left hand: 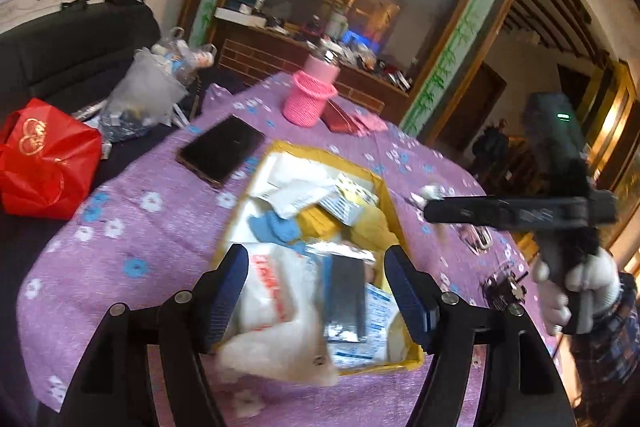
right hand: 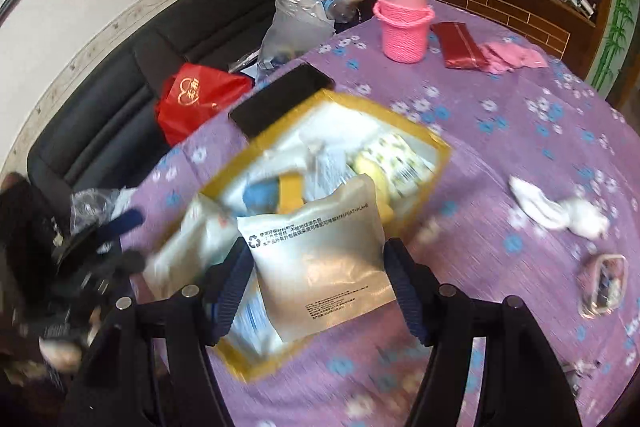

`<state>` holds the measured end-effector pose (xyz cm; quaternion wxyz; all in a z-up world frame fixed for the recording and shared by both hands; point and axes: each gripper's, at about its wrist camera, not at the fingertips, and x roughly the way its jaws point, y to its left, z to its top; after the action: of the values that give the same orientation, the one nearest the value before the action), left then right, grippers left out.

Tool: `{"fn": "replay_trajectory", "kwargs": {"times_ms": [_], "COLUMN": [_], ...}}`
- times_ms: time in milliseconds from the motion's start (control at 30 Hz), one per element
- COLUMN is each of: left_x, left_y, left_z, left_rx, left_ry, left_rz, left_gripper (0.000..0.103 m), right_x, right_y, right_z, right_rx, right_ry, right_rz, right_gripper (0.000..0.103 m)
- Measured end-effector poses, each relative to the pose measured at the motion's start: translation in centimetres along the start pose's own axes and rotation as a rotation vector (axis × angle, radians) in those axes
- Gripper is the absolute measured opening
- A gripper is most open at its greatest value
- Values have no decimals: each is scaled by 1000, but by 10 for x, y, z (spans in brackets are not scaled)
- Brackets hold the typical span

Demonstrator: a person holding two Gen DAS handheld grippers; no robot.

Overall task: Organize soft objects
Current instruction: 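Place the black bagged item in the box with left tool while right tool carries white envelope there, then open both tools over the box and move them back toward the white towel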

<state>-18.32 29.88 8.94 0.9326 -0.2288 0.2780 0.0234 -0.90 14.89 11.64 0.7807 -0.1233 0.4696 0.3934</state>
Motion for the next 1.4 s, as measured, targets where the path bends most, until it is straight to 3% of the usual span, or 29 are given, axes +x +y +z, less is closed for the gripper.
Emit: {"fn": "replay_trajectory", "kwargs": {"times_ms": [300,600,800,867,1033,1100,1133,1167,1200,1233,1300,1333,1400], "left_x": [-16,-14,-13,-11,-12,-23,-31,-47,-56,-72,-87,-87,-71], "left_y": [46,50,41,34,6,-14,-26,-45,-56,-71,-83,-89,-99], "left_z": [-3,-8,-8,-8,-7,-8,-9,-13,-17,-24,-32,-31,-23], "left_rx": [-60,-60,-31,-21,38,103,152,226,258,293,300,279,253], "left_ry": [-32,-19,-18,-15,-26,-90,-155,-273,-339,-441,-542,-541,-446], "left_rz": [60,64,79,73,77,163,242,341,370,362,245,144,46], "left_gripper": [78,78,79,80,80,80,80,84,101,102,103,103,102], "right_x": [74,134,118,98,48,33,25,18,7,-2,-21,-27,-39], "right_y": [18,18,11,7,-2,-5,-7,-8,-8,-6,-3,-3,-2], "right_z": [41,73,73,68,46,32,22,14,1,-9,-35,-44,-68], "right_rx": [108,146,188,202,198,203,202,200,189,180,167,164,177], "right_ry": [83,88,16,-26,-126,-153,-172,-188,-218,-241,-303,-330,-384], "right_rz": [6,-134,-49,-32,-18,-6,-5,-8,-19,-32,-74,-94,-104], "right_gripper": [67,71,76,82,82,82,82,82,82,83,87,89,89]}}
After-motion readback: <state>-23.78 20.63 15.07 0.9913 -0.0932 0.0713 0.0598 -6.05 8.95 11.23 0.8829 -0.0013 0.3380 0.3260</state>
